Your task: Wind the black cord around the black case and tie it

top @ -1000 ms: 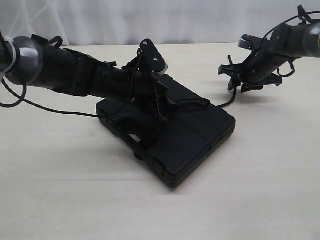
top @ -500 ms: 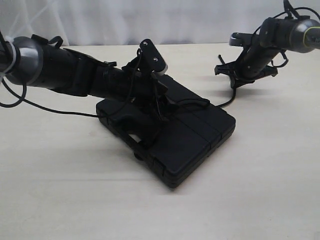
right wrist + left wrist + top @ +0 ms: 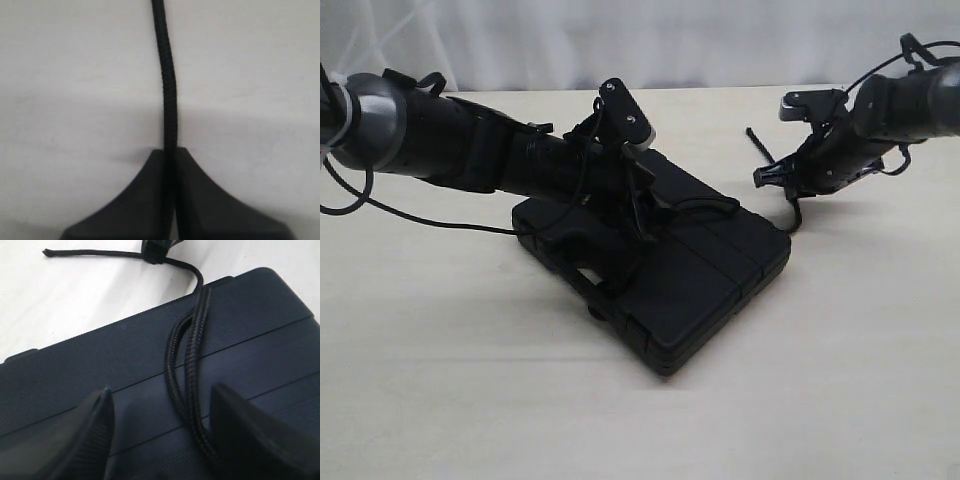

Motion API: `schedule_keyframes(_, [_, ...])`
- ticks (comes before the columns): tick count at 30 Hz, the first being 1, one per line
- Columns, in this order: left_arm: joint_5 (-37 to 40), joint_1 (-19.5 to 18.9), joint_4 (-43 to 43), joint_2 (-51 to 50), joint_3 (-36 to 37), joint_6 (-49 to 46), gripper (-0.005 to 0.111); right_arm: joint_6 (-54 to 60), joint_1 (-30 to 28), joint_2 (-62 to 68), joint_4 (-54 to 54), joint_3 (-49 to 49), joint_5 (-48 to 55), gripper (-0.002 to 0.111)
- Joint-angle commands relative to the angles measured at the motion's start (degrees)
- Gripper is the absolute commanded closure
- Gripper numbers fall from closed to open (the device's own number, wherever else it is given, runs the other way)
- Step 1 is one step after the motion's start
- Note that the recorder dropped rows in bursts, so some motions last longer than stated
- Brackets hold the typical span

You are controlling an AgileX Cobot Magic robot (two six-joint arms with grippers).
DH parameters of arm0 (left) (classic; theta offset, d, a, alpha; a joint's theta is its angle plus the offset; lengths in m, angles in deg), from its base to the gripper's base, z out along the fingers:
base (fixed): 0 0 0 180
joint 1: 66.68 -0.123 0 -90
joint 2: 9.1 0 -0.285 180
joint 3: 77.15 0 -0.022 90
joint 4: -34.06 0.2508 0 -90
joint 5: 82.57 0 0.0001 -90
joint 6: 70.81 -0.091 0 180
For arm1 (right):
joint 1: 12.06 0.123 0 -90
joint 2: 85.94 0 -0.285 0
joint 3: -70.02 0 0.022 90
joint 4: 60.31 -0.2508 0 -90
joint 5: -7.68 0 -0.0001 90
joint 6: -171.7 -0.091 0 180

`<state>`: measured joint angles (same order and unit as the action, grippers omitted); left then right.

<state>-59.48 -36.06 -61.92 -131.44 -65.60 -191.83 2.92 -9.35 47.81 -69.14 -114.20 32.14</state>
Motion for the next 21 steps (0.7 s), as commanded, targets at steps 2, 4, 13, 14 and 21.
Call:
schedule_keyframes(2, [-0.8,0.0,0.4,0.2,-0.3,-0.8,0.053,11.9,0.1,-7.7,-8.9,12.5,-11.8,0.104])
schedule_keyframes(4, [-0.8,0.0,0.7,0.2,-0.3,-0.8,0.053,13.3,0.1,-10.5,-8.9,16.0,-14.9,0.104])
schedule_keyframes(13, [0.0,0.0,3.4,0.1,-0.3,-1.8,0.061,15.9,2.9,-14.0,-8.7,18.8,-15.4,0.104])
schedule_keyframes(14, [-0.4,0.0,3.6,0.1,-0.3,-1.8,0.066,16.2,3.4,-14.1,-8.7,18.8,-15.4,0.104])
schedule_keyframes(21, [-1.4,0.0,3.0,0.1,-0.8,-1.8,0.107,17.0,4.2,-16.8,-8.7,18.8,-14.1,0.104])
